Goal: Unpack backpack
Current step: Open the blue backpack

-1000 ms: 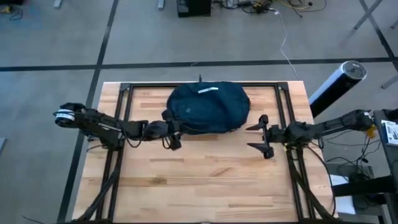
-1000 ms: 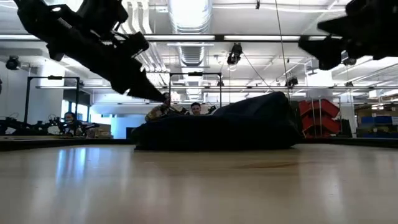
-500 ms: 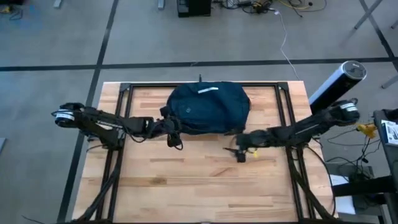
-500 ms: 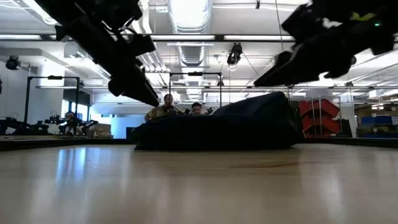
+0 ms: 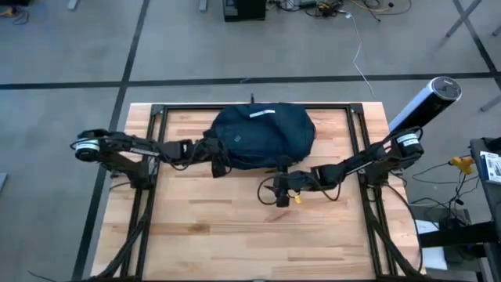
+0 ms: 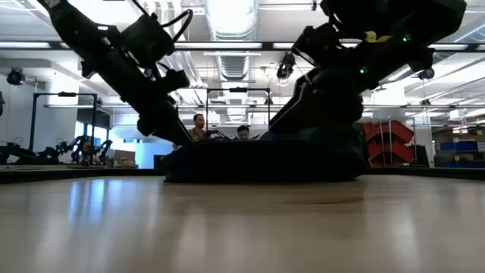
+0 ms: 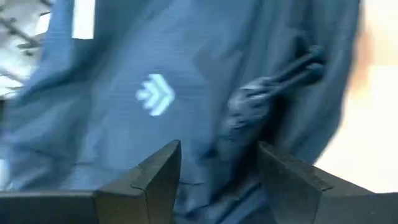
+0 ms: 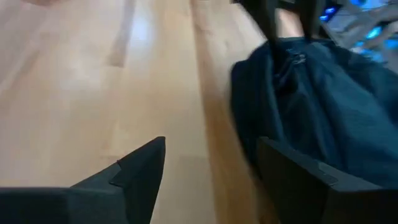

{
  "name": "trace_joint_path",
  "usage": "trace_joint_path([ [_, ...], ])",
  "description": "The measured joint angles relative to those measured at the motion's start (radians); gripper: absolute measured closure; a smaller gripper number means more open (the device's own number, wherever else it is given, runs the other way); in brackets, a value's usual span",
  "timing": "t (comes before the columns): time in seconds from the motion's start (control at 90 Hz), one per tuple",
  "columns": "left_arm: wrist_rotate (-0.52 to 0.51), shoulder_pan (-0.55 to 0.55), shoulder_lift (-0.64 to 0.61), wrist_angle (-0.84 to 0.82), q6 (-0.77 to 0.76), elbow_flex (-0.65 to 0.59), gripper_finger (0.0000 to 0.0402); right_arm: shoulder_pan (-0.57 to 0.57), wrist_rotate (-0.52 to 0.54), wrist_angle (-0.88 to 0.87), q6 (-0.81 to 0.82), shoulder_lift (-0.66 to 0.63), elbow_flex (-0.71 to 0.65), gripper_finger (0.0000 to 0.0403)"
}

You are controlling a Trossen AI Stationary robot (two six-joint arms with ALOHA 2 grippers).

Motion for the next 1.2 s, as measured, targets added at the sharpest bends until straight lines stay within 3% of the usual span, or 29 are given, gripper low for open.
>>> trace_joint_path([
  [0.156, 0.202, -0.024, 0.099, 0.126, -0.115, -0.014, 0.0225, 0.0, 0.022, 0.001, -0.004, -0.018, 0.0, 0.0182],
  [0.278, 0.237, -0.103, 0.224, 0.249, -0.186, -0.013, 0.0234, 0.0, 0.021, -0.001, 0.002, -0.024, 0.001, 0.019],
  [0.422, 0.206, -0.238, 0.324, 0.282, -0.203, 0.057, 0.0242, 0.0, -0.038, -0.044, 0.026, -0.023, 0.001, 0.0195],
  [0.667, -0.023, -0.412, 0.308, 0.027, -0.134, 0.24, 0.0244, 0.017, -0.169, -0.064, 0.079, -0.02, 0.001, 0.0191],
  [1.0, -0.045, -0.435, 0.308, 0.029, -0.16, 0.247, 0.0243, 0.077, -0.18, 0.004, 0.049, 0.049, 0.001, 0.0196],
  [1.2, -0.052, -0.457, 0.308, 0.096, -0.167, 0.236, 0.0243, 0.097, -0.131, 0.05, -0.004, 0.096, 0.011, 0.0199],
])
